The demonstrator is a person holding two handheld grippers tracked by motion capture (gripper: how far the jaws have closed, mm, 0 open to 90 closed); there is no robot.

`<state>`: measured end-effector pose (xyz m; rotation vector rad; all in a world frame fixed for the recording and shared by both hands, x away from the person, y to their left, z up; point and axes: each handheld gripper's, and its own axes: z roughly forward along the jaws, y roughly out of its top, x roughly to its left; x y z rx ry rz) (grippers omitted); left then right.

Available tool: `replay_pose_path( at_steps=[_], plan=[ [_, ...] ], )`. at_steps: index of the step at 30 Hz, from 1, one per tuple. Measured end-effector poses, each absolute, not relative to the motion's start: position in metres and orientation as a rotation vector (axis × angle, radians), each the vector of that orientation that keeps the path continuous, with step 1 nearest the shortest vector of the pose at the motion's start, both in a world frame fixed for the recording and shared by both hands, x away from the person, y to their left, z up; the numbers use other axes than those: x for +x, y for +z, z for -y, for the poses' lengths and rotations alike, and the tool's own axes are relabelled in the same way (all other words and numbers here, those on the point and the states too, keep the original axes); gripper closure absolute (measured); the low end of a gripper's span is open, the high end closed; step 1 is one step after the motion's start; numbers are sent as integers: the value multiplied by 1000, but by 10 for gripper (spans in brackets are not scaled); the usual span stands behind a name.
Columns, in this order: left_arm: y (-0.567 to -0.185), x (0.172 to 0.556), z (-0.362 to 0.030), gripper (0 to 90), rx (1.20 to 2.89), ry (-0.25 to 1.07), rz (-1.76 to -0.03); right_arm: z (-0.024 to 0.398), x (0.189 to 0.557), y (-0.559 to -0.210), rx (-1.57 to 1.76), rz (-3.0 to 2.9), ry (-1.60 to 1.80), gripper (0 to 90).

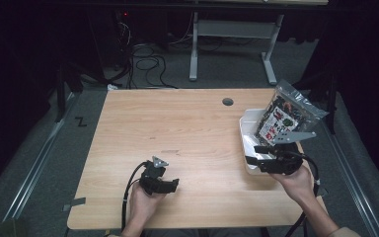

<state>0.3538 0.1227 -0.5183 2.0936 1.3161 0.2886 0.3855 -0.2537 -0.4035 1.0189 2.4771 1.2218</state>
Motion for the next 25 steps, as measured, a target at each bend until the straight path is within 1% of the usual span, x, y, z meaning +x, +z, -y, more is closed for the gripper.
replay_pose_path(
  at_steps=[14, 16, 17, 25],
  plan=[
    [-519, 353, -121, 284, 2101, 284, -1302, 238, 374, -477, 995, -2522, 1174, 447],
    [-519, 353, -121, 284, 2102, 283, -1300, 237, 373, -486, 978, -2519, 1145, 470],
    [-519, 353, -121, 284, 2102, 283, -1300, 235, 371, -490, 970, -2513, 1133, 467],
    [-518, 352, -120, 284, 2097, 285, -1295, 227, 365, -501, 912, -2541, 1074, 464]
  ],
)
